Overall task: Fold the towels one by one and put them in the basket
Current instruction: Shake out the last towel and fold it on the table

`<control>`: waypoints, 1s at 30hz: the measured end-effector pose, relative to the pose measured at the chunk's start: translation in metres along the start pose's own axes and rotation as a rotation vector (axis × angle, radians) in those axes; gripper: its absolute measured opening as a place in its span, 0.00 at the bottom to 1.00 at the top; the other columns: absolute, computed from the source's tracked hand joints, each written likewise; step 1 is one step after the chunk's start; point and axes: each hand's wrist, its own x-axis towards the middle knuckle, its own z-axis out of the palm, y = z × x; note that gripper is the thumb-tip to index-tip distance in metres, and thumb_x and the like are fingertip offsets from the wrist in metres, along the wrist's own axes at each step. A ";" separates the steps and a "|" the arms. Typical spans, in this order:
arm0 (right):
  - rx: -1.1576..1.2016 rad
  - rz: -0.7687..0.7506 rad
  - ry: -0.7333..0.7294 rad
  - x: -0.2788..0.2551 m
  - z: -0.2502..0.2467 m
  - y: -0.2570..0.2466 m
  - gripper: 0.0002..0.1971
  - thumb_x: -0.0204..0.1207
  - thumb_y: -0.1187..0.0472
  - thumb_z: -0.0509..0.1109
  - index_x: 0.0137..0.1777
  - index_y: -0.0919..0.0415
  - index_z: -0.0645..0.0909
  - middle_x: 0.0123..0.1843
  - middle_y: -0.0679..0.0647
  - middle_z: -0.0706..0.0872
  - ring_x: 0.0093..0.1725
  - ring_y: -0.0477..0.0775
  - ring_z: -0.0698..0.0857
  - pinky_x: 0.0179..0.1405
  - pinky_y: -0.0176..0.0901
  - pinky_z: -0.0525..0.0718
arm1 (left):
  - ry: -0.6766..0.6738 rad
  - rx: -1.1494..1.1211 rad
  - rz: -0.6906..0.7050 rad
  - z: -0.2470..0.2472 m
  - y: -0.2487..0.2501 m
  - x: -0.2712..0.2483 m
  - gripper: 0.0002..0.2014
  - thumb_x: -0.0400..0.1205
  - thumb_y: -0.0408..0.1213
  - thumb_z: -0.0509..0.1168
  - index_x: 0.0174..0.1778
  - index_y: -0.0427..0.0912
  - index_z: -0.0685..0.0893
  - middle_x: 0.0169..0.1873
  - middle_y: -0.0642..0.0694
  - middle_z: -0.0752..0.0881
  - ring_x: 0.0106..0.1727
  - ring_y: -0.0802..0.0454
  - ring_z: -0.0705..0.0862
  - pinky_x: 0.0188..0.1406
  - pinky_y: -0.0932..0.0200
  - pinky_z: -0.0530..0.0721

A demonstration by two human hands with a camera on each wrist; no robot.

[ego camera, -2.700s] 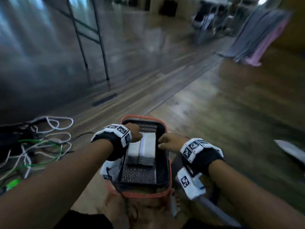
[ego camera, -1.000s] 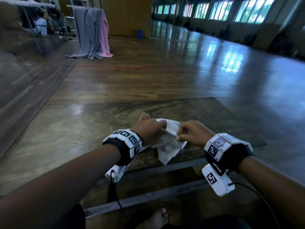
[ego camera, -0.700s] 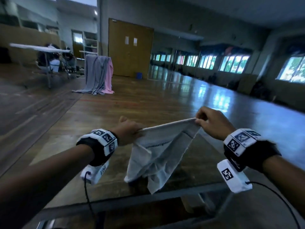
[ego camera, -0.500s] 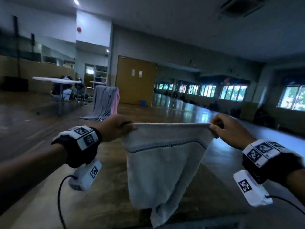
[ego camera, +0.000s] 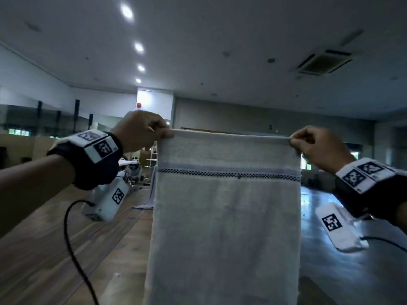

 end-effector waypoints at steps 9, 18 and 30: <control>0.170 0.341 -0.318 -0.029 0.137 0.046 0.07 0.79 0.72 0.64 0.53 0.74 0.80 0.32 0.60 0.85 0.22 0.46 0.86 0.20 0.29 0.83 | -0.229 0.005 -0.353 0.059 -0.099 -0.051 0.10 0.76 0.31 0.71 0.29 0.43 0.85 0.23 0.49 0.85 0.17 0.67 0.80 0.17 0.76 0.76; 0.105 0.186 -0.026 0.000 0.155 0.027 0.06 0.78 0.64 0.66 0.51 0.62 0.83 0.50 0.62 0.88 0.49 0.62 0.86 0.50 0.51 0.86 | 0.125 0.113 -0.167 0.054 -0.105 -0.030 0.08 0.80 0.36 0.66 0.47 0.34 0.85 0.39 0.42 0.85 0.39 0.48 0.82 0.35 0.59 0.78; 0.135 0.241 -0.324 -0.040 0.160 0.039 0.07 0.72 0.67 0.66 0.34 0.60 0.82 0.25 0.57 0.81 0.20 0.54 0.79 0.18 0.36 0.75 | -0.034 0.027 -0.220 0.062 -0.120 -0.089 0.07 0.79 0.36 0.67 0.45 0.36 0.86 0.43 0.37 0.87 0.41 0.49 0.81 0.43 0.50 0.81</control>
